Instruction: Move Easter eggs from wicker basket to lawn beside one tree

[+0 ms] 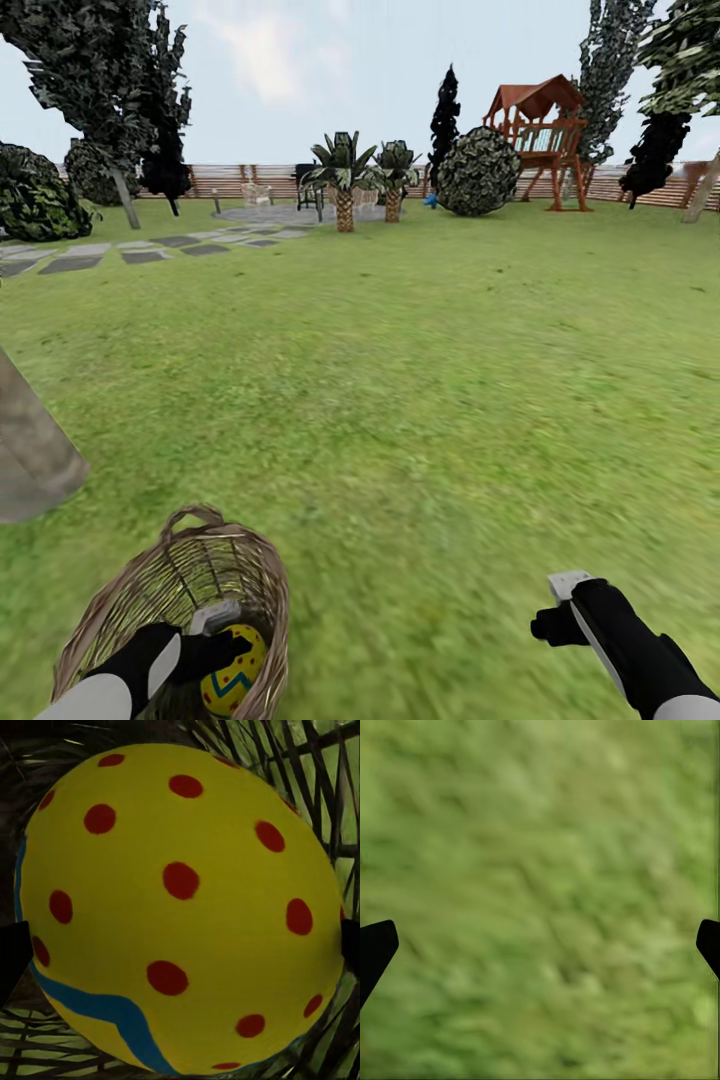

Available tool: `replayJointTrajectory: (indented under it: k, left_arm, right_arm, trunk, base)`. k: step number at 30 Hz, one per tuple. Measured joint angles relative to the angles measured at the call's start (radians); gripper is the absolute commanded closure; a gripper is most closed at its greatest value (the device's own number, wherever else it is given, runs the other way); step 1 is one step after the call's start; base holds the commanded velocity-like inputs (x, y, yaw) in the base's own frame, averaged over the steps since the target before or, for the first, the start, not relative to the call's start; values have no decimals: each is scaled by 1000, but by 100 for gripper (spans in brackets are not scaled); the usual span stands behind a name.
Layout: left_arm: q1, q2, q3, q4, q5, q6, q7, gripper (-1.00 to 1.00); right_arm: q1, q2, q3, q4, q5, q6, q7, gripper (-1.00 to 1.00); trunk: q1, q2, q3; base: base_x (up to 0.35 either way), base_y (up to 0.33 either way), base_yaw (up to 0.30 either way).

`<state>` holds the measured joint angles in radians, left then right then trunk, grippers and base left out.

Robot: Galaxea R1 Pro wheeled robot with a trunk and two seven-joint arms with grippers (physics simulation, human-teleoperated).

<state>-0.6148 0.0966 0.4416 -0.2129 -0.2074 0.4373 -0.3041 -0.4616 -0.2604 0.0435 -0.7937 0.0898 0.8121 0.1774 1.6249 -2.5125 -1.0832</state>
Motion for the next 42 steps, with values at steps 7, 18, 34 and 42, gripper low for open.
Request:
replayJointTrajectory:
  k: [7,18,34,42]
  left_arm:
    - [0,-6,1,0,2,-2,37,100]
    - [0,-13,1,14,2,-4,38,100]
    - [0,-13,1,22,5,-5,36,100]
    - [0,-13,1,23,5,-7,37,100]
  right_arm:
    - [0,1,12,0,0,-2,1,-100]
    - [0,0,12,0,0,-2,1,-100]
    - [0,1,12,1,0,-2,1,-100]
    - [0,0,12,2,-1,-21,3,-100]
  trunk:
    - [-3,2,27]
    - [-8,4,70]
    - [-15,8,132]
    - [-19,10,163]
  base:
    - [0,0,0]
    - [0,0,0]
    - [-102,57,0]
    - [0,0,0]
